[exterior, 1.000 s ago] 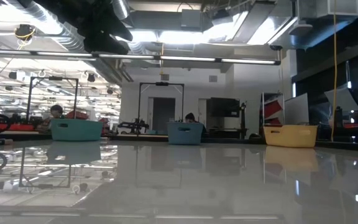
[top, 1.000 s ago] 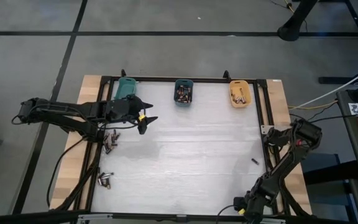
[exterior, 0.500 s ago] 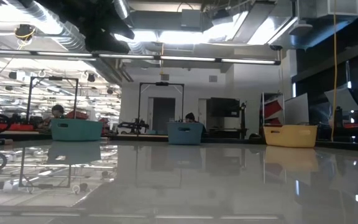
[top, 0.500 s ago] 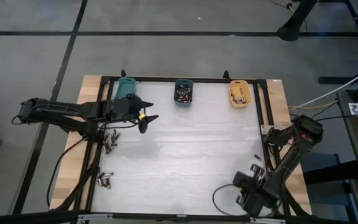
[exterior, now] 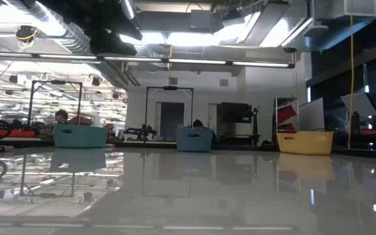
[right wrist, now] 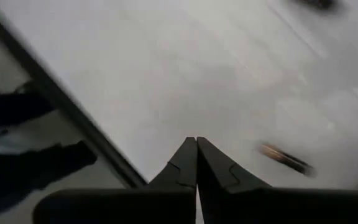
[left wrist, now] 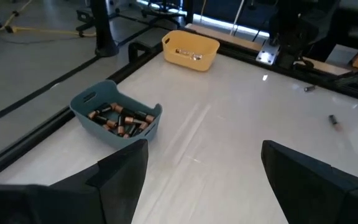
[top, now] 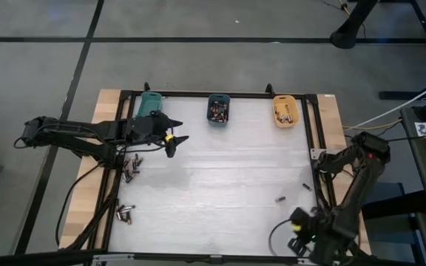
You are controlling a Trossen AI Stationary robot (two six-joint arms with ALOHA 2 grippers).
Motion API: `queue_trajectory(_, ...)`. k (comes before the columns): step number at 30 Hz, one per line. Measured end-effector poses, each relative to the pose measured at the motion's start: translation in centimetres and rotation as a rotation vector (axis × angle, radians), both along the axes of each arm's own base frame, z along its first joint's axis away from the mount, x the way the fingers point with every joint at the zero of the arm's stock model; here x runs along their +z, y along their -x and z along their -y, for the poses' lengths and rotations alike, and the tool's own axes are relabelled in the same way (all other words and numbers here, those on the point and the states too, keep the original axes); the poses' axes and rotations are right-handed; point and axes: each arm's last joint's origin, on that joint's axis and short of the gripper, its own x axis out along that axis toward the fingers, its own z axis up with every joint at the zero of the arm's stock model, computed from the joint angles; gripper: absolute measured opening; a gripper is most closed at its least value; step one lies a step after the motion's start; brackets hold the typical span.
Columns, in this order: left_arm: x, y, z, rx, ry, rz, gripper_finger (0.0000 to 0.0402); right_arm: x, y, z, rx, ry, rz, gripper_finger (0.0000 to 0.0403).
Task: Sort batteries
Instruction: Put the brown battery into the green bin
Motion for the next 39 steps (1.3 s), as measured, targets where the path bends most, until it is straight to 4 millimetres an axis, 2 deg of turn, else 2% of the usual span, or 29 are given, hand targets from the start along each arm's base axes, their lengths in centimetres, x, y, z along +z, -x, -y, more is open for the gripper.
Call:
queue_trajectory(4,0.5,-0.2,0.0,-0.008,-0.024,0.045,0.0301,3.2,1.1,2.7,-0.066,-0.064,-0.106,0.0000)
queue_trajectory(6,0.7,-0.3,0.0,-0.010,-0.031,0.064,0.0301,3.3,1.2,3.7,-0.030,-0.096,-0.219,0.0000)
queue_trajectory(9,0.9,-0.3,0.0,-0.012,-0.039,0.080,0.0301,2.5,1.3,4.0,0.141,-0.170,-0.288,0.0000)
queue_trajectory(13,0.8,-0.3,0.1,-0.002,0.005,0.093,0.0301,0.5,0.8,4.9,0.276,-0.175,-0.375,0.0016)
queue_trajectory(16,0.7,-0.3,0.4,-0.011,0.026,0.095,0.0301,-0.4,0.1,5.2,0.421,-0.164,-0.341,0.0059)
queue_trajectory(20,0.7,-0.3,0.9,-0.029,0.039,0.100,0.0301,-1.4,-0.3,5.3,0.623,-0.097,-0.306,0.0136)
queue_trajectory(23,0.7,-0.3,1.2,-0.040,0.050,0.098,0.0301,-2.7,-0.2,5.4,0.707,-0.067,-0.342,0.0185)
queue_trajectory(26,0.7,-0.3,1.5,-0.052,0.055,0.100,0.0301,-3.9,-0.1,5.3,0.765,-0.067,-0.385,0.0214)
queue_trajectory(30,0.7,-0.3,1.7,-0.058,0.075,0.106,0.0301,-5.1,-0.2,5.1,0.812,-0.051,-0.422,0.0220)
queue_trajectory(39,0.4,-0.2,2.0,-0.062,0.095,0.080,0.0301,-7.2,-1.1,3.7,0.853,-0.080,-0.385,0.0196)
